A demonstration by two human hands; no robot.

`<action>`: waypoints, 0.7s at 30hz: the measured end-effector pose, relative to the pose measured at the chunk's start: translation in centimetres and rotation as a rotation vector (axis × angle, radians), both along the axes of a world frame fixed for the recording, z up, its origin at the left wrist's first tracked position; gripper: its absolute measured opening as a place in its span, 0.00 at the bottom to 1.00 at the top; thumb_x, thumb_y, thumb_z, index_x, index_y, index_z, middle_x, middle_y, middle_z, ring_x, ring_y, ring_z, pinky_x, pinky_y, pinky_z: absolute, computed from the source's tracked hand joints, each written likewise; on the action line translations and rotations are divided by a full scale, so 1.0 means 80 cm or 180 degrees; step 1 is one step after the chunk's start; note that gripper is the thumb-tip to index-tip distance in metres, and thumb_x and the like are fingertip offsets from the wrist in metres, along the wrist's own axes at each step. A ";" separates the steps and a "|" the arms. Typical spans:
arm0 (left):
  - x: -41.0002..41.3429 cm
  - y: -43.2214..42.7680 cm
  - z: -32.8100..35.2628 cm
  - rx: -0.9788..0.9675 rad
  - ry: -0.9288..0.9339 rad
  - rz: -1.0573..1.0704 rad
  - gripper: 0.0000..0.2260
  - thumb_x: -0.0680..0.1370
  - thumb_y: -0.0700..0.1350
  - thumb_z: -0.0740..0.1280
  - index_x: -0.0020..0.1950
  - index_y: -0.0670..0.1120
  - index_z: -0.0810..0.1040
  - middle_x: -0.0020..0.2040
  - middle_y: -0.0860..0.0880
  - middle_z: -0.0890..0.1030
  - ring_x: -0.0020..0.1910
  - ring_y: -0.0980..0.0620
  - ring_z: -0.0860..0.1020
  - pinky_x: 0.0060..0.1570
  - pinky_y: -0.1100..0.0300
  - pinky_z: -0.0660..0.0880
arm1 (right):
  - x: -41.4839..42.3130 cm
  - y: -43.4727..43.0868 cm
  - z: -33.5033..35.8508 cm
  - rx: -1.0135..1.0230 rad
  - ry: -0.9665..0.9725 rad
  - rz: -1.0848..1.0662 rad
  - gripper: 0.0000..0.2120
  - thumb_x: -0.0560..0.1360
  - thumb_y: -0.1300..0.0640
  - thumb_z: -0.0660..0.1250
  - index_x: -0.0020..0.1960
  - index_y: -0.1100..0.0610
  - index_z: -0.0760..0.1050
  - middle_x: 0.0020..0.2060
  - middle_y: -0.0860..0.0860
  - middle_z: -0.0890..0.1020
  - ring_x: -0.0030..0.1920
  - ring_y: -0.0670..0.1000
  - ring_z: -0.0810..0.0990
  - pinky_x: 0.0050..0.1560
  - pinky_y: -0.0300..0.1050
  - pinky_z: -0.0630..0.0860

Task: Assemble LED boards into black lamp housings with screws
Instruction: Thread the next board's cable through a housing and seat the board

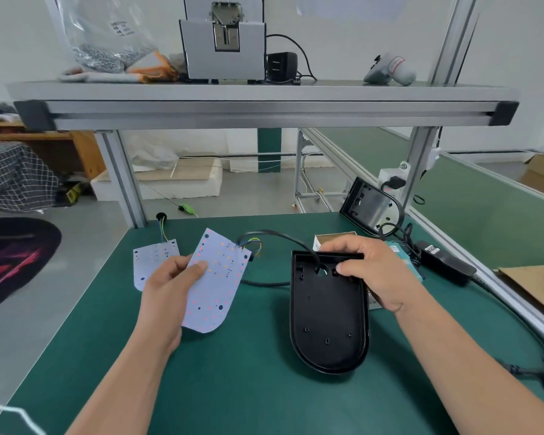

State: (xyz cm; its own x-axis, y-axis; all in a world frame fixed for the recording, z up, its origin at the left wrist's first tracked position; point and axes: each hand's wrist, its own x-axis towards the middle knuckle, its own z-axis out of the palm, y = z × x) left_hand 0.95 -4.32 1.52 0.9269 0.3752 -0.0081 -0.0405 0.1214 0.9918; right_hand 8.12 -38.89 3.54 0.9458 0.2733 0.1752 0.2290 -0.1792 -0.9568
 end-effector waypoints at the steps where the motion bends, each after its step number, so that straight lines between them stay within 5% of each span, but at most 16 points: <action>1: -0.001 0.001 0.003 -0.0050 -0.0109 -0.0016 0.09 0.72 0.53 0.76 0.46 0.49 0.83 0.46 0.51 0.85 0.41 0.46 0.82 0.39 0.53 0.79 | 0.000 0.001 0.000 0.0002 -0.0002 -0.0038 0.22 0.67 0.65 0.67 0.55 0.48 0.88 0.59 0.44 0.86 0.56 0.52 0.86 0.55 0.48 0.83; 4: -0.006 0.004 0.010 -0.0054 -0.0380 -0.0337 0.09 0.72 0.54 0.76 0.48 0.52 0.84 0.47 0.47 0.87 0.40 0.46 0.85 0.37 0.52 0.81 | 0.000 0.004 -0.001 0.0021 0.0026 -0.0050 0.25 0.70 0.72 0.65 0.56 0.47 0.87 0.60 0.44 0.86 0.58 0.52 0.86 0.57 0.52 0.83; 7: -0.010 0.001 0.013 0.0292 -0.0542 -0.0724 0.15 0.70 0.57 0.78 0.52 0.51 0.85 0.50 0.45 0.88 0.44 0.47 0.86 0.38 0.57 0.82 | -0.005 0.007 0.004 -0.0034 0.0056 -0.0042 0.27 0.73 0.74 0.64 0.55 0.45 0.87 0.55 0.45 0.88 0.53 0.49 0.86 0.49 0.43 0.83; 11: -0.009 -0.011 0.009 0.0702 -0.0657 -0.0485 0.07 0.74 0.53 0.75 0.49 0.53 0.85 0.48 0.48 0.88 0.43 0.50 0.86 0.41 0.57 0.82 | -0.017 0.006 0.012 -0.0575 -0.0023 0.0269 0.18 0.70 0.52 0.70 0.57 0.40 0.86 0.58 0.38 0.85 0.60 0.40 0.83 0.59 0.38 0.76; 13: -0.008 -0.013 0.008 0.0765 -0.0604 -0.0347 0.05 0.74 0.53 0.74 0.48 0.55 0.85 0.47 0.50 0.88 0.43 0.51 0.86 0.41 0.55 0.81 | -0.022 0.008 0.014 -0.1086 -0.0415 0.0436 0.17 0.72 0.36 0.72 0.59 0.35 0.84 0.67 0.32 0.78 0.70 0.35 0.72 0.70 0.35 0.67; 15: -0.008 -0.016 0.008 0.0793 -0.0551 -0.0347 0.05 0.74 0.53 0.74 0.48 0.56 0.85 0.47 0.51 0.88 0.44 0.51 0.86 0.43 0.53 0.81 | -0.026 0.016 0.011 -0.1678 -0.0851 0.0439 0.19 0.70 0.23 0.67 0.55 0.30 0.82 0.70 0.28 0.72 0.73 0.32 0.67 0.70 0.27 0.60; 19: -0.011 -0.023 0.006 0.1066 -0.0618 -0.0420 0.05 0.74 0.53 0.74 0.49 0.56 0.85 0.48 0.52 0.88 0.45 0.52 0.85 0.46 0.54 0.80 | -0.026 0.040 -0.003 -0.1559 -0.1180 -0.0113 0.21 0.79 0.29 0.60 0.47 0.44 0.80 0.54 0.41 0.84 0.56 0.41 0.80 0.61 0.47 0.76; 21: -0.014 -0.023 0.008 0.1110 -0.0708 -0.0461 0.06 0.75 0.53 0.74 0.50 0.55 0.85 0.48 0.51 0.88 0.46 0.52 0.85 0.46 0.56 0.80 | -0.022 0.041 -0.009 -0.1550 -0.1115 -0.0589 0.22 0.81 0.35 0.58 0.45 0.51 0.78 0.42 0.47 0.82 0.45 0.44 0.79 0.53 0.55 0.78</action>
